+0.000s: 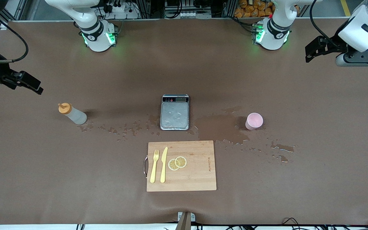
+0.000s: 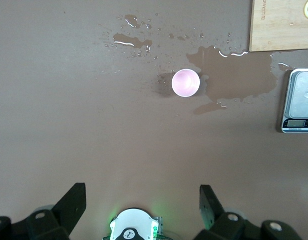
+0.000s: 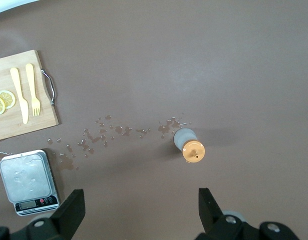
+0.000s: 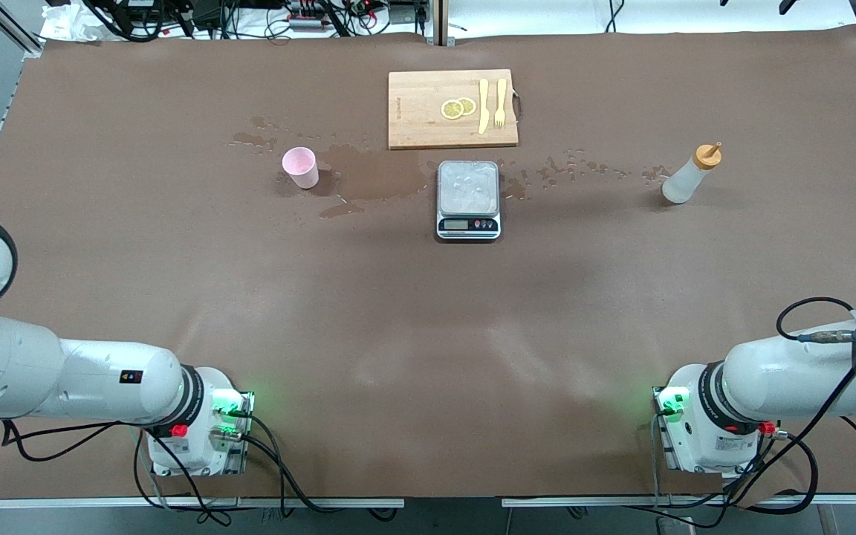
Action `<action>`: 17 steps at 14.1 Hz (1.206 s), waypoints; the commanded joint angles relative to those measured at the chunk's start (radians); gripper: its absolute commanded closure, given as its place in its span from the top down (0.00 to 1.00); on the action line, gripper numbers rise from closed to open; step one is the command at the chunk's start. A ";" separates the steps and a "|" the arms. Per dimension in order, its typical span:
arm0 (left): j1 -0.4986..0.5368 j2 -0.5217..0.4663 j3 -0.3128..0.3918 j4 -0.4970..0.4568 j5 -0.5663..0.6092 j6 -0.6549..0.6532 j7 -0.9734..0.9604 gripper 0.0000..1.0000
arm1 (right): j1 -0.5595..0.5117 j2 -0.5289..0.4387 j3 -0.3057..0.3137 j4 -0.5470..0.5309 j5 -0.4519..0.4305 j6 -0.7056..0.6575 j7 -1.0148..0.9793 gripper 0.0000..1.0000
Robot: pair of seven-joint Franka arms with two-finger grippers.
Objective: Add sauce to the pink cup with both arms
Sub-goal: 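Move the left gripper toward the pink cup while the right gripper approaches the bottle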
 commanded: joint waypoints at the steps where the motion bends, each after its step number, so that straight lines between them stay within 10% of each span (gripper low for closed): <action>1: -0.006 -0.014 0.009 -0.005 0.011 0.003 0.024 1.00 | -0.009 -0.005 0.009 0.006 -0.014 -0.003 0.017 1.00; 17: 0.065 0.096 0.015 0.001 0.000 0.022 0.026 1.00 | -0.041 0.007 0.009 0.017 -0.063 0.002 0.017 1.00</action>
